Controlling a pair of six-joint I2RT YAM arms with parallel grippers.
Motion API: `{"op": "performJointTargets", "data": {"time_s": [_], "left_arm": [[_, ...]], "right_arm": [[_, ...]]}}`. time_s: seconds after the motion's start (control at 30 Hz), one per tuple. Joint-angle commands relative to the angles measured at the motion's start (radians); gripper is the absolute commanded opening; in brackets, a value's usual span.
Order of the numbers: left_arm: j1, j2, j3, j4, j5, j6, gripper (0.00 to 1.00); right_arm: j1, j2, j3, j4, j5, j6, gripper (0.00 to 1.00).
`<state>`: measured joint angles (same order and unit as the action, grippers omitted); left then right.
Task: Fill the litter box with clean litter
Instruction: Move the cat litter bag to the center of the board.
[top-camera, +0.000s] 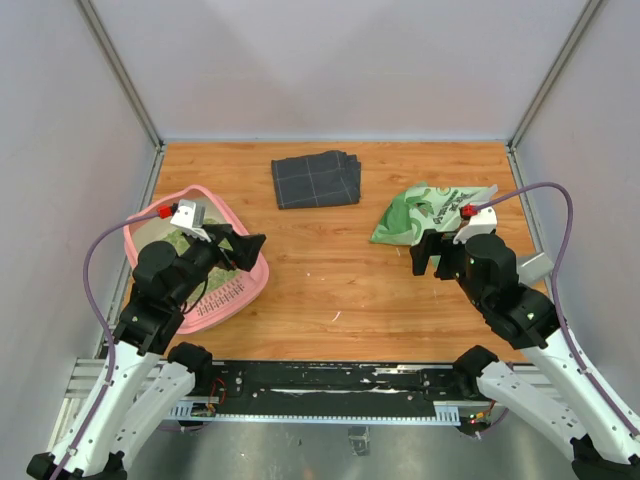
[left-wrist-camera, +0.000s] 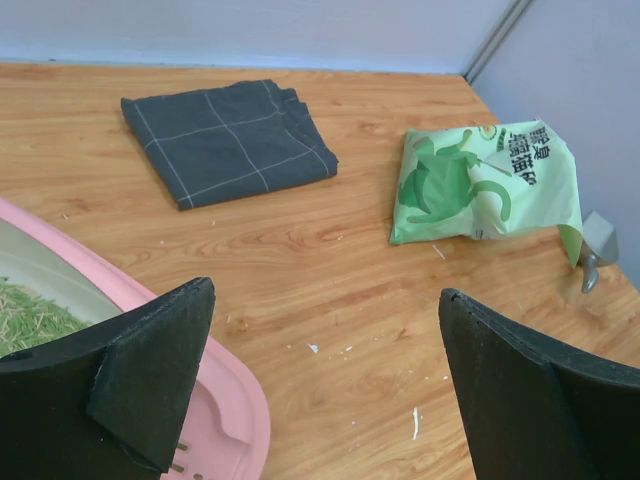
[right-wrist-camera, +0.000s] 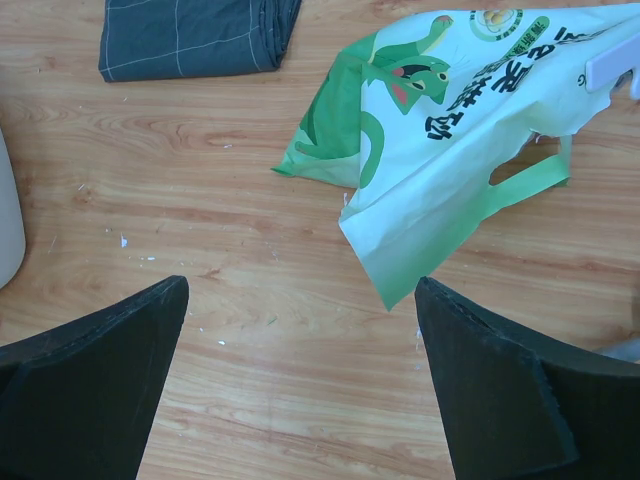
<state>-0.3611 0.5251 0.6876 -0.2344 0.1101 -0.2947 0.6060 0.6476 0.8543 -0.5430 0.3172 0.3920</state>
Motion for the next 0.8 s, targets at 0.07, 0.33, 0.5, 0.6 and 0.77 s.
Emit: {"op": "performJointTargets", "data": {"time_s": [0.07, 0.33, 0.5, 0.6, 0.77], "left_arm": [[0.010, -0.008, -0.016, 0.028, 0.020, 0.002, 0.99], [0.011, 0.006, -0.016, 0.029, 0.039, -0.003, 0.99], [0.011, 0.027, 0.002, 0.031, 0.072, -0.028, 0.99], [0.010, 0.019, -0.015, 0.053, 0.115, -0.031, 0.99], [0.011, 0.016, -0.020, 0.071, 0.188, -0.020, 0.99]], "right_arm": [[-0.026, -0.003, 0.017, 0.012, 0.029, -0.005, 0.98], [-0.026, 0.037, 0.019, 0.014, 0.031, 0.016, 0.98], [-0.026, 0.075, 0.036, 0.003, 0.063, 0.019, 0.98], [-0.026, 0.150, 0.057, -0.011, 0.116, 0.018, 0.98], [-0.048, 0.338, 0.111, -0.075, 0.278, 0.062, 1.00]]}}
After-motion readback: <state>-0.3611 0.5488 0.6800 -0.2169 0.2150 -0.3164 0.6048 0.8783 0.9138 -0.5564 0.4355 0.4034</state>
